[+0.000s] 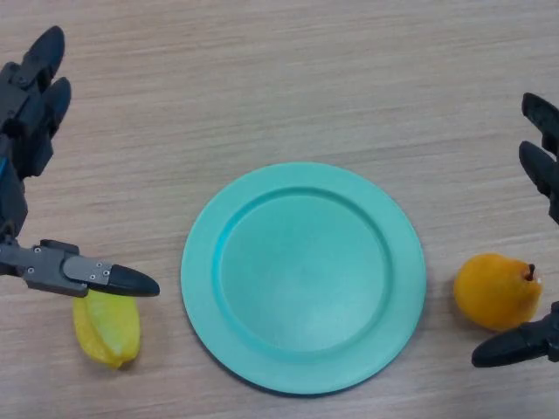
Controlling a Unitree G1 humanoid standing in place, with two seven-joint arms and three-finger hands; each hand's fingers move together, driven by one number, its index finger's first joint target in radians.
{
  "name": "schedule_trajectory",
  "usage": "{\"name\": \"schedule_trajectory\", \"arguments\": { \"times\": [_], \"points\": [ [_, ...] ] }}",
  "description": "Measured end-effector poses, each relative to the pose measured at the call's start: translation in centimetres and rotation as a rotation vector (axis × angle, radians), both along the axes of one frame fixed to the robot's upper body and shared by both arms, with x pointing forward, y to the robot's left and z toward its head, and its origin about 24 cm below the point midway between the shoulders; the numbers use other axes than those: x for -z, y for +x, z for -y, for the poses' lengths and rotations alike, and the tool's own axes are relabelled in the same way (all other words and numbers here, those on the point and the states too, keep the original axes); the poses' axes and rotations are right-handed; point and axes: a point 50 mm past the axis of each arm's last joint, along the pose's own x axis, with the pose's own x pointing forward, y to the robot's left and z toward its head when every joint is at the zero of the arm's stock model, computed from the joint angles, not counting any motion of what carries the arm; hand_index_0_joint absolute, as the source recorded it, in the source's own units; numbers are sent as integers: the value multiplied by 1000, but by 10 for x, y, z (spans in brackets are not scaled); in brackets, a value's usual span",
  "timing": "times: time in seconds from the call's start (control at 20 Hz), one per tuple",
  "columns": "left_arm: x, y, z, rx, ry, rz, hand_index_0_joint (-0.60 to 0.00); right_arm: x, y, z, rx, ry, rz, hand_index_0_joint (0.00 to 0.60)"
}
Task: Pick up the yellow pear and place it on the plate
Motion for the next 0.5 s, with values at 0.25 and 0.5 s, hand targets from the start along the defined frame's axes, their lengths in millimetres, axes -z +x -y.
{"name": "schedule_trajectory", "arguments": {
  "times": [0.25,0.5],
  "points": [
    [3,-5,1,68,-93,-72,0,6,7,3,-14,-34,33,0],
    [7,-6,0,76,-100,-93,0,20,13,9,-37,-40,15,0]
  ]
}}
